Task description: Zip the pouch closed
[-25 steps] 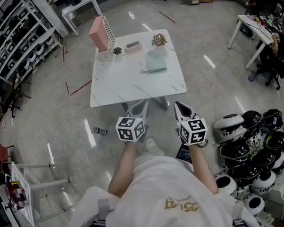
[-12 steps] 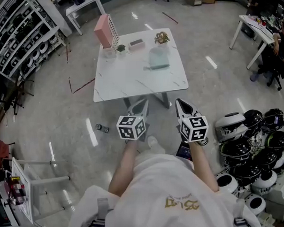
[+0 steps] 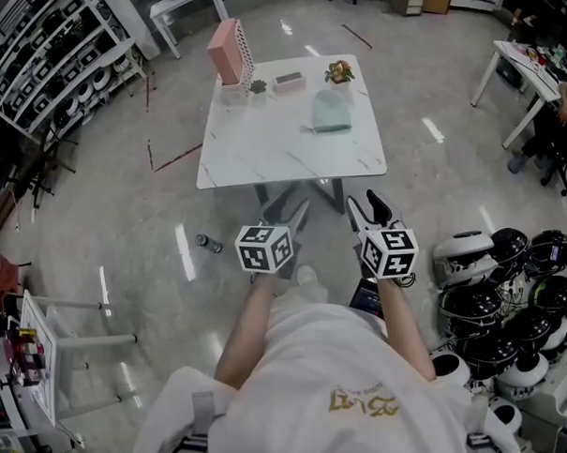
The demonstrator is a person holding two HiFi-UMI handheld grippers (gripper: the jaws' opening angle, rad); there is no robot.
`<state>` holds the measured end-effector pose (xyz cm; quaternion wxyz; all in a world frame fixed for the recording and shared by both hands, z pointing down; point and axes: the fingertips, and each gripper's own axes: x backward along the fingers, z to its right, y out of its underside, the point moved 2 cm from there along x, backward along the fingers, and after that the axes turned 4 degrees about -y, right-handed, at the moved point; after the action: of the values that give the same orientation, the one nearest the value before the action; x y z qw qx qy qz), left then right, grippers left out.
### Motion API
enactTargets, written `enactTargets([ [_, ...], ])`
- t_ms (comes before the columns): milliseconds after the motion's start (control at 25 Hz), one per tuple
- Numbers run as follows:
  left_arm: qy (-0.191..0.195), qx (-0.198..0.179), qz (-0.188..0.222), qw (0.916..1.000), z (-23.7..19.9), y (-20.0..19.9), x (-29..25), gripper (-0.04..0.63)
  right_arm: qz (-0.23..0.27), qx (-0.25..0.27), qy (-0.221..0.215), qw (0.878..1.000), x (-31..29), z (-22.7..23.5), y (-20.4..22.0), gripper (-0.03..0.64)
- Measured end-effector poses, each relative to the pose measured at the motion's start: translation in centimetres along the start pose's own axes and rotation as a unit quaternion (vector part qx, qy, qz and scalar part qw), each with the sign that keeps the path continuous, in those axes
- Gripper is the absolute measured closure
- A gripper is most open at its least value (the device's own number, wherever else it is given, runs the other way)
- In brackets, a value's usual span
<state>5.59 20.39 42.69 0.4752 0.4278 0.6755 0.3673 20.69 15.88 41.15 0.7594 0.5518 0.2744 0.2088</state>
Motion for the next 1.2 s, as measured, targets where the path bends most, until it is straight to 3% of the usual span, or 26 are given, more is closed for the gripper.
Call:
enactTargets([
  [440, -0.005, 0.015, -0.013, 0.9998, -3.7, 0.3, -2.5, 0.356, -0.022, 0.0, 0.031, 0.999, -2.8, 1.9, 1.0, 0.419],
  [920, 0.031, 0.017, -0.053, 0.998, -13.8, -5.8, -14.2, 0.36, -0.042, -0.01, 0.09, 0.995, -15.4, 5.8, -0.8, 0.413],
  [1200, 0.068, 0.014, -0.102, 0.9924, -18.8, -6.2, -20.2, 0.362, -0.08, -0.033, 0.124, 0.988, -22.0, 7.0, 0.7, 0.416],
])
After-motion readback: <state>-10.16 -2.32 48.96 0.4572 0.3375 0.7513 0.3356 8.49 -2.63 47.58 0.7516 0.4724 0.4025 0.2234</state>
